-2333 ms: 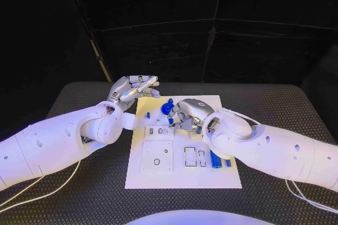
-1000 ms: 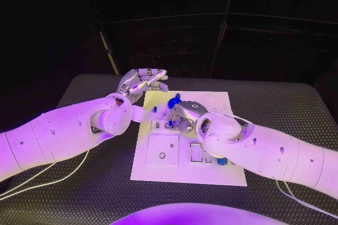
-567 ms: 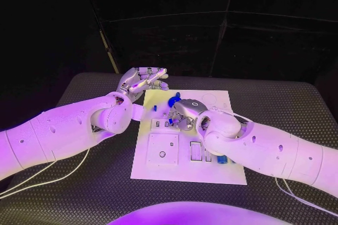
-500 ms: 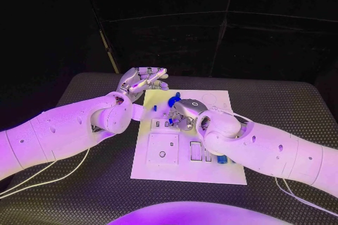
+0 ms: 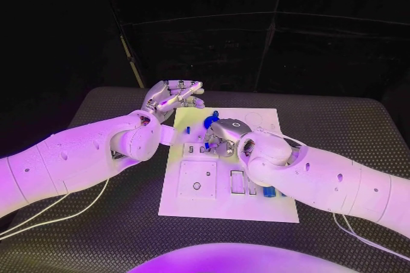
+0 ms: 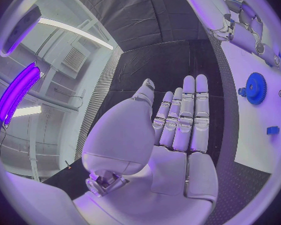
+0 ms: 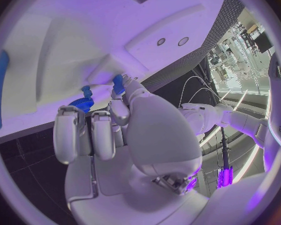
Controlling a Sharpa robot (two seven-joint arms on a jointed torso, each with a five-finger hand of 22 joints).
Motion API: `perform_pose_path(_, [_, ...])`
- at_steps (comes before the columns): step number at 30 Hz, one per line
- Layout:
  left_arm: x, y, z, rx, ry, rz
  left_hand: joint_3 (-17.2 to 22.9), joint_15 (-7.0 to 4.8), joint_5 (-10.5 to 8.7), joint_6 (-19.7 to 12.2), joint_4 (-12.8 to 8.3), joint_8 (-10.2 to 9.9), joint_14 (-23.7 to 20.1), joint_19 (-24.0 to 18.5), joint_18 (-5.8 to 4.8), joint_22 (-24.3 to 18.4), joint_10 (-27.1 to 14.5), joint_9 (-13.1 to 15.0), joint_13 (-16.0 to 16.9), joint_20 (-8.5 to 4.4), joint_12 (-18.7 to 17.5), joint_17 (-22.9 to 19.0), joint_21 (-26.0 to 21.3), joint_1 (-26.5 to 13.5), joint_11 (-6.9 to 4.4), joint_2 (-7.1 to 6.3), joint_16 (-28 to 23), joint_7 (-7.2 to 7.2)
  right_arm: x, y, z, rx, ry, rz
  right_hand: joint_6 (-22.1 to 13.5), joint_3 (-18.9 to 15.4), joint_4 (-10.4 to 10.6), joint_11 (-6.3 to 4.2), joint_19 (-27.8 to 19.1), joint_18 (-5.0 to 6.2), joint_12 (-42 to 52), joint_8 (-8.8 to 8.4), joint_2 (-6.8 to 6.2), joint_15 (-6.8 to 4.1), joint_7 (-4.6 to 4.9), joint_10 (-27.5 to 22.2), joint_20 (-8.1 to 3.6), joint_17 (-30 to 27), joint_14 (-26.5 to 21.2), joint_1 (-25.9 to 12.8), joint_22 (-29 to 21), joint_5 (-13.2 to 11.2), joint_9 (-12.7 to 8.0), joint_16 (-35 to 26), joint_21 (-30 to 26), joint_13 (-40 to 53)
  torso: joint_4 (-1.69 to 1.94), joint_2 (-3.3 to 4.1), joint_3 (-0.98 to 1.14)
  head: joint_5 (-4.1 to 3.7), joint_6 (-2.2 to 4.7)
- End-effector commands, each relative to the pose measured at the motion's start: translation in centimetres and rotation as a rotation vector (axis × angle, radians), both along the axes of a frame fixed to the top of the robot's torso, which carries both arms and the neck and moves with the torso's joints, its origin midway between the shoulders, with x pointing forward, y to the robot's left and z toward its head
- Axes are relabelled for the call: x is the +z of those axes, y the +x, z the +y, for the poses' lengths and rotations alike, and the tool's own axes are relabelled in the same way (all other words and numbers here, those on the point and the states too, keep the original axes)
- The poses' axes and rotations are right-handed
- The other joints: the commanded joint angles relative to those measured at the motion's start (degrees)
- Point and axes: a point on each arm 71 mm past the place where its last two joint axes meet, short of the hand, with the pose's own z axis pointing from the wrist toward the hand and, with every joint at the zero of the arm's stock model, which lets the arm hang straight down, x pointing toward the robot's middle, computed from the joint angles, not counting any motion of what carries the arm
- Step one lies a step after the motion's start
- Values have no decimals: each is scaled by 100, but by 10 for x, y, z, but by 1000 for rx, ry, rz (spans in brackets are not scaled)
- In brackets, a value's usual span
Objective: Assemble the parts on the task board
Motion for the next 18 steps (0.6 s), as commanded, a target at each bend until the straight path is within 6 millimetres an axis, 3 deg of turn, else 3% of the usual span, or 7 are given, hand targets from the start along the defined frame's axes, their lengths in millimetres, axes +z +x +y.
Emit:
perform_pose_path(1, [2, 0, -1, -7, -4, -12, -4, 15, -32, 35, -25, -35, -6, -30, 74, -7, 40, 2, 0, 11, -33, 6, 23, 3, 2, 71, -28, -14, -10, -1, -2, 2, -68, 43, 3, 43, 11, 15, -12, -5, -44, 21, -11, 3, 16, -50, 5, 490, 384, -62, 403, -36, -5, -34, -3, -17, 1, 1, 0, 7, -12])
perform_pose_path(18, [2, 1, -1, -6, -3, -11, -4, 15, -32, 35, -25, -35, -6, -30, 74, -7, 40, 2, 0, 11, -33, 6, 23, 3, 2, 71, -28, -14, -12, -2, -3, -10, -102, 57, -41, 42, 48, 34, -42, 5, -104, 0, -107, 20, 38, -91, 20, 459, 377, -189, 363, -68, -20, -55, -26, -71, 3, 1, 1, -2, -50])
